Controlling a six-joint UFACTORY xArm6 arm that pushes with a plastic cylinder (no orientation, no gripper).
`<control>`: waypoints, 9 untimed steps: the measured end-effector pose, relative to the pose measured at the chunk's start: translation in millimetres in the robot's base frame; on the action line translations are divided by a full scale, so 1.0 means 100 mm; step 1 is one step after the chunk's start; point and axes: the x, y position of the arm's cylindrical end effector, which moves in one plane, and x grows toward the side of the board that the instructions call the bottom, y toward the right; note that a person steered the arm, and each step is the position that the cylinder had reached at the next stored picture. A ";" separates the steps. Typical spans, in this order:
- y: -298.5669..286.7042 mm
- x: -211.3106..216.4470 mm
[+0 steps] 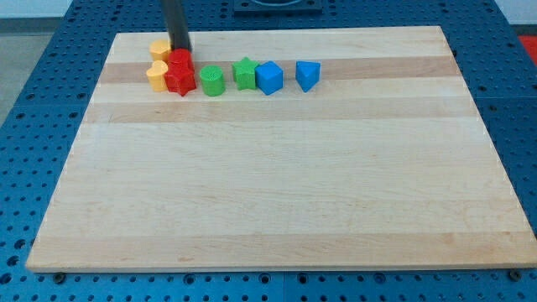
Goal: Move the yellow hexagon left to the yellow heart
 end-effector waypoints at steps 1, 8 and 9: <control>-0.34 -0.09; -0.79 0.30; -0.81 0.57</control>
